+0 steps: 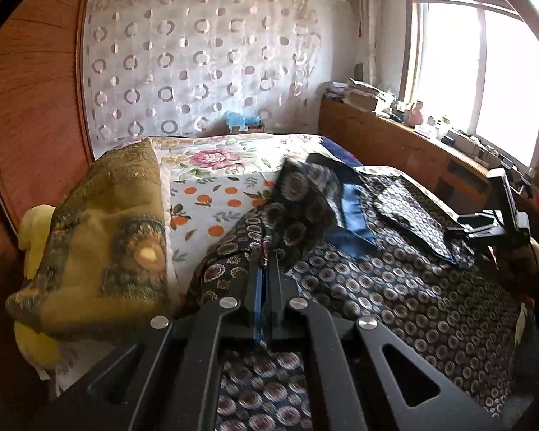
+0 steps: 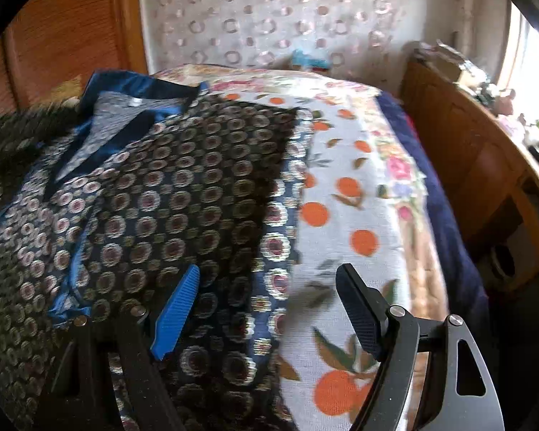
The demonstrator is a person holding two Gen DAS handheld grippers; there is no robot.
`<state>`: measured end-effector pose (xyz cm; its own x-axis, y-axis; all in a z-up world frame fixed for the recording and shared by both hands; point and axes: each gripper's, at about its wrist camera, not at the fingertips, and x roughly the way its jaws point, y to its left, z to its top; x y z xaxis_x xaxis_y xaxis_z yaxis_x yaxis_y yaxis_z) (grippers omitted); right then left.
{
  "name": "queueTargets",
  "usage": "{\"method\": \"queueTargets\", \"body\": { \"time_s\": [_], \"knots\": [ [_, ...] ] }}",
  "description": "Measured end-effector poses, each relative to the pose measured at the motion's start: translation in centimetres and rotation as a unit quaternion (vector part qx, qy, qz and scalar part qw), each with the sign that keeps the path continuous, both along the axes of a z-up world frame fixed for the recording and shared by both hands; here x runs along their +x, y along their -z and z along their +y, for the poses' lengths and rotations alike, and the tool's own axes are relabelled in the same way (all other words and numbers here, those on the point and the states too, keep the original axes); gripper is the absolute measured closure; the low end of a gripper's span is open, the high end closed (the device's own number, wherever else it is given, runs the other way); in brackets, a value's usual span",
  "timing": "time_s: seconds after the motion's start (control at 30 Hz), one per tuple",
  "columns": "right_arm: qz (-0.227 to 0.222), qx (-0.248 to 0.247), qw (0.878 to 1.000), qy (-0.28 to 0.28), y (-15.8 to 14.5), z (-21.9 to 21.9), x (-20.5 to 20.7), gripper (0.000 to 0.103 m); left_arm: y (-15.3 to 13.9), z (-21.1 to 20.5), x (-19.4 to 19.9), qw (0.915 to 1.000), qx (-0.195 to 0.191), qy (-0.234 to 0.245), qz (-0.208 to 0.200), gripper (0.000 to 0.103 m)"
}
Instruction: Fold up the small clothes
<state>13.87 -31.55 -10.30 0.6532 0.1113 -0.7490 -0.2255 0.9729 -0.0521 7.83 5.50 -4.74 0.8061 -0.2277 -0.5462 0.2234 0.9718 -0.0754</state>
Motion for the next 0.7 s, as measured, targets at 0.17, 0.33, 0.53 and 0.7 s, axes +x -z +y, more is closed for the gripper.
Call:
{"method": "queueTargets", "body": {
  "time_s": [0.17,0.33,0.53,0.7],
  "knots": [
    [-0.004,0.011,1.0,-0.002,-0.3,-0.1,0.1,0.024,1.2,-0.7,-0.8,1.0,-0.005,0.003,0.007,0.101],
    [-0.01,0.026,1.0,-0.01,-1.5,0.2,1.7,0.032,1.9,-1.0,-1.6,0.9999,-0.011,0.003,0.013,0.101],
    [0.004,0.0,1.0,-0.007,-2.1,1.4,6.6,0.039,1.9,-1.1,-1.8,0.9999,-0.013,0.002,0.01,0.101],
    [0.027,-0.009,0.999,0.016,-1.1,1.7,10.9,0.055,1.9,-0.9,-2.2,0.9998,-0.016,0.0,0.007,0.101]
  ]
}}
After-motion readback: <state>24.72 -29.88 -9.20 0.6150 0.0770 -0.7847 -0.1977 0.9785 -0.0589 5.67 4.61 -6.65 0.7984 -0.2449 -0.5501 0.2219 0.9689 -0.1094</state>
